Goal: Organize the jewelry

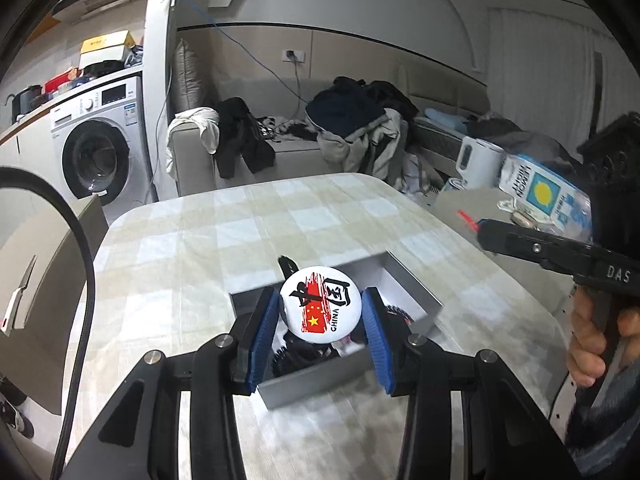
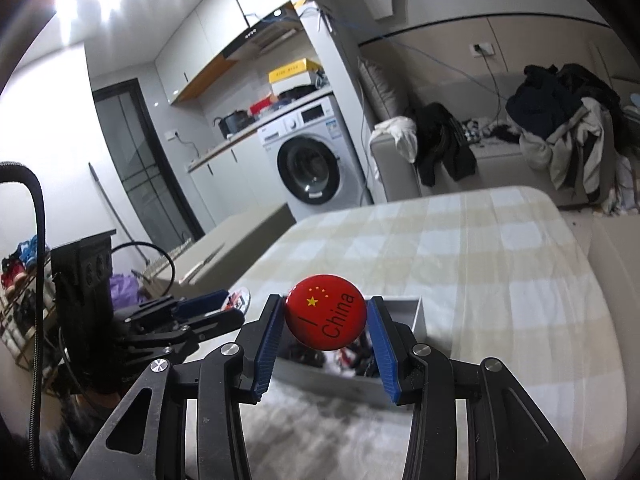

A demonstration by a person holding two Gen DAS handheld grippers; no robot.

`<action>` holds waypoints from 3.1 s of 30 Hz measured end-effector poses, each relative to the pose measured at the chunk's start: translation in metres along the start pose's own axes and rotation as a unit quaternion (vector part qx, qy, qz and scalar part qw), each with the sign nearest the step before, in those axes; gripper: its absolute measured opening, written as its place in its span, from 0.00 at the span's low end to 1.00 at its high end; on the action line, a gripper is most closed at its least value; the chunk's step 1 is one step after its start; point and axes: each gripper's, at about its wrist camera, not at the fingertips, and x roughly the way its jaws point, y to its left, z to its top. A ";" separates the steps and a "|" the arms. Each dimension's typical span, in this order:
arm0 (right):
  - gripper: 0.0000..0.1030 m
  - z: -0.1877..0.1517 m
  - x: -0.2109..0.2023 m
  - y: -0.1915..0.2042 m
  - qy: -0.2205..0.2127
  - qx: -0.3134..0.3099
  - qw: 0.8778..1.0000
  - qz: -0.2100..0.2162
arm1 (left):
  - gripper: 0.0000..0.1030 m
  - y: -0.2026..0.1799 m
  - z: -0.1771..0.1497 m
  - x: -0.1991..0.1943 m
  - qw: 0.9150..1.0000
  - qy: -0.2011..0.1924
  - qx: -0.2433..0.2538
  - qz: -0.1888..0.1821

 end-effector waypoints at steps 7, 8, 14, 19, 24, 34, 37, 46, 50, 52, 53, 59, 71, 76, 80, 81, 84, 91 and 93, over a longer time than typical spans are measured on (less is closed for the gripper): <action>0.40 -0.001 0.008 -0.012 -0.022 0.033 0.999 0.019 | 0.36 0.014 -0.006 0.007 1.000 -0.001 -0.021 0.006; 0.40 -0.002 0.009 -0.012 -0.026 0.039 0.999 0.023 | 0.36 0.015 -0.007 0.008 1.000 -0.001 -0.024 0.008; 0.40 -0.008 0.027 -0.014 -0.016 0.054 0.998 0.013 | 0.36 0.016 -0.012 0.011 1.000 -0.011 -0.029 0.006; 0.40 -0.016 0.041 -0.021 0.005 0.080 0.996 0.025 | 0.36 0.014 -0.017 0.021 1.000 -0.004 -0.028 0.004; 0.41 -0.022 0.046 -0.030 0.009 0.108 0.994 0.024 | 0.36 0.012 -0.023 0.028 1.000 0.007 -0.023 0.008; 0.46 -0.029 0.055 -0.031 0.028 0.111 0.993 0.018 | 0.36 0.005 -0.028 0.032 1.000 0.012 0.000 0.018; 0.66 -0.028 0.052 -0.029 0.016 0.104 0.994 0.006 | 0.36 0.008 -0.028 0.034 1.000 0.017 -0.005 0.016; 0.79 -0.026 0.050 -0.027 0.017 0.095 0.995 0.007 | 0.39 0.007 -0.027 0.032 1.000 0.013 -0.011 0.009; 0.86 -0.026 0.049 -0.027 0.016 0.090 0.996 0.003 | 0.84 0.010 -0.026 0.028 1.000 0.003 -0.019 0.009; 0.90 -0.026 0.047 -0.026 0.016 0.085 0.996 -0.002 | 0.85 0.012 -0.025 0.025 1.000 -0.003 -0.021 0.010; 0.93 -0.026 0.046 -0.025 0.016 0.082 0.997 -0.004 | 0.88 0.013 -0.024 0.023 1.000 -0.001 -0.022 0.012; 1.00 -0.029 0.036 -0.015 0.021 0.029 0.999 -0.018 | 0.99 0.018 -0.032 0.008 0.999 -0.007 -0.022 0.028; 1.00 -0.059 0.017 -0.002 0.002 -0.044 0.998 -0.046 | 0.99 0.006 -0.057 -0.014 0.998 -0.041 -0.028 0.047; 1.00 -0.060 0.008 0.000 -0.039 -0.057 0.996 -0.057 | 0.99 0.002 -0.061 -0.012 0.997 -0.054 -0.009 0.053; 1.00 -0.060 0.007 -0.004 -0.051 -0.057 0.996 -0.053 | 0.99 0.002 -0.063 -0.010 0.996 -0.059 0.000 0.062; 1.00 -0.060 0.007 -0.005 -0.053 -0.059 0.995 -0.055 | 0.99 0.003 -0.064 -0.010 0.996 -0.060 -0.001 0.062; 1.00 -0.062 0.007 -0.005 -0.058 -0.071 0.994 -0.063 | 0.99 0.006 -0.064 -0.008 0.996 -0.058 -0.008 0.060; 1.00 -0.063 0.001 -0.004 -0.071 -0.073 0.993 -0.056 | 0.99 0.010 -0.065 -0.012 0.996 -0.061 -0.023 0.057; 1.00 -0.063 -0.001 -0.003 -0.076 -0.076 0.993 -0.056 | 0.99 0.011 -0.065 -0.012 0.996 -0.063 -0.028 0.058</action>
